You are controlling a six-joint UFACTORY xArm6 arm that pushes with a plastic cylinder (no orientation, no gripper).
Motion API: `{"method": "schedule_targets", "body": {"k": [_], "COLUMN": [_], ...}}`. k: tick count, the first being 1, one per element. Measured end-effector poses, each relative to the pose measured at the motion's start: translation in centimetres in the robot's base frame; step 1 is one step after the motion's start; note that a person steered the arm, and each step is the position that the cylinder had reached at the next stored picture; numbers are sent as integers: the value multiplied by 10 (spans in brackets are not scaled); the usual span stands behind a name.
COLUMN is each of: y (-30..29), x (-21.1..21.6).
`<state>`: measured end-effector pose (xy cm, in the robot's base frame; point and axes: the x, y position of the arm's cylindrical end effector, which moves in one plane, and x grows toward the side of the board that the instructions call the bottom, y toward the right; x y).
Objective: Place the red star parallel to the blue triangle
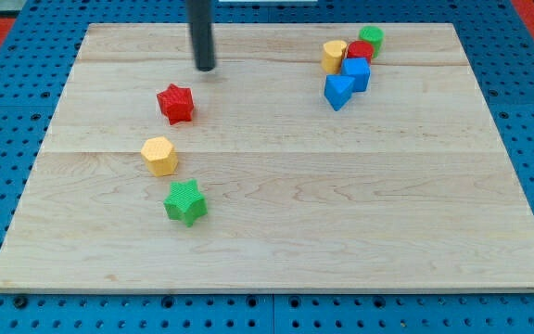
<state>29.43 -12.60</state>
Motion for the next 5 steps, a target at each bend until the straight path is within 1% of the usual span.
{"method": "schedule_targets", "body": {"k": [1, 2, 3, 4, 5], "y": [-115, -135, -61, 60, 115], "x": [22, 40, 83, 86, 65]}}
